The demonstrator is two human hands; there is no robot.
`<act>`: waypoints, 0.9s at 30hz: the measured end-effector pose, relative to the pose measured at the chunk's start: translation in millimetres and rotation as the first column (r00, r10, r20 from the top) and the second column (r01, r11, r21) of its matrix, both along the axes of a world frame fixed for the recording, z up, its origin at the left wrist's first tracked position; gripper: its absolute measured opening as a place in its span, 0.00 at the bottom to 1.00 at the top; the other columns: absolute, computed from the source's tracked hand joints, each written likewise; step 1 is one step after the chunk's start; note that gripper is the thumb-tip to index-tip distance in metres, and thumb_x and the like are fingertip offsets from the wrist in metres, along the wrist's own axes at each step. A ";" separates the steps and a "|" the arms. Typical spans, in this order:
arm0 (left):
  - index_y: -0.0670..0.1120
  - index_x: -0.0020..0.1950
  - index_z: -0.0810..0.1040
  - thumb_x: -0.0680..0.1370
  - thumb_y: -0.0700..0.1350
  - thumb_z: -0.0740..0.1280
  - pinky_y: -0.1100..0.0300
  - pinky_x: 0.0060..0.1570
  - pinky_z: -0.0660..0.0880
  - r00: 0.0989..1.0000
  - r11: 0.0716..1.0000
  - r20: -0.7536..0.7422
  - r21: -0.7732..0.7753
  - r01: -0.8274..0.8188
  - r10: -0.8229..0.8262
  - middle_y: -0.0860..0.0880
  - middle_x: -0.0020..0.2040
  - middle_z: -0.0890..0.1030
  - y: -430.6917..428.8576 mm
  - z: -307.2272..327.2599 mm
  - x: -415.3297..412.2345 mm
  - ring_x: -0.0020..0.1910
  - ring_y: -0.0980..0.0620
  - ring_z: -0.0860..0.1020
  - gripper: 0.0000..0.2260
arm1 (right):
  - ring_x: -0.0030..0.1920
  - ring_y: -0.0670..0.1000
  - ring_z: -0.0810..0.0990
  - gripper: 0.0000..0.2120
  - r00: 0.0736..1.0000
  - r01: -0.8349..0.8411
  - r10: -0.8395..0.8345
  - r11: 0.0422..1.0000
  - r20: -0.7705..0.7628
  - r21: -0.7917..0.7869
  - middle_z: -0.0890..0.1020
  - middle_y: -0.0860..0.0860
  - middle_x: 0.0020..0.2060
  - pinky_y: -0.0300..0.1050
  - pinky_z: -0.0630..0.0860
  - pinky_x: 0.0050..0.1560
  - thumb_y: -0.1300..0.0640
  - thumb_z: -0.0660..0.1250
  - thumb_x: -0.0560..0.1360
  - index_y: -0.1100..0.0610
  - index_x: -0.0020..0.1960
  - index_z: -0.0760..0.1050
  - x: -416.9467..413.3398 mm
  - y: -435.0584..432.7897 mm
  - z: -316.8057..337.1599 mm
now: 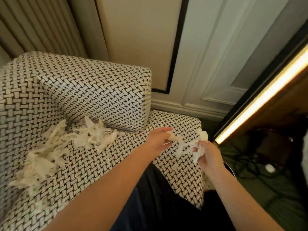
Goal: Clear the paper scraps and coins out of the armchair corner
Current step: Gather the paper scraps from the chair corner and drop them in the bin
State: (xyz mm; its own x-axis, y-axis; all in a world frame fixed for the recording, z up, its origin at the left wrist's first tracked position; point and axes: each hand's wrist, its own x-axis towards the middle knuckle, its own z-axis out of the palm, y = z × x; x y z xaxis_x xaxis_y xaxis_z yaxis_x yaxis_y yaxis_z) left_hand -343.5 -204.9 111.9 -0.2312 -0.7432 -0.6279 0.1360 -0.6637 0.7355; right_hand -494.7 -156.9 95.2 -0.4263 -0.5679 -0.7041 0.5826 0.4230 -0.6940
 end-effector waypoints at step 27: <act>0.58 0.67 0.71 0.79 0.40 0.61 0.55 0.61 0.70 0.827 0.811 0.264 -0.199 0.551 -0.497 0.51 0.66 0.74 22.3 -8.8 -80.3 0.61 0.54 0.73 0.19 | 0.75 0.55 0.54 0.30 0.989 0.072 -0.085 0.991 0.119 0.110 0.57 0.56 0.75 0.50 0.53 0.74 0.52 0.59 0.80 0.60 0.76 0.53 -115.1 52.8 -39.9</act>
State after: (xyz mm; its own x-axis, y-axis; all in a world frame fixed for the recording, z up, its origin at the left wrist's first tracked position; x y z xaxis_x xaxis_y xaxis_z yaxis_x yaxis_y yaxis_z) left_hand -423.8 -182.5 103.1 -0.5279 -0.6821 -0.5060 -0.3382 -0.3777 0.8620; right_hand -609.7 -104.1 55.3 -0.3730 -0.4564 -0.8078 0.6954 0.4389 -0.5690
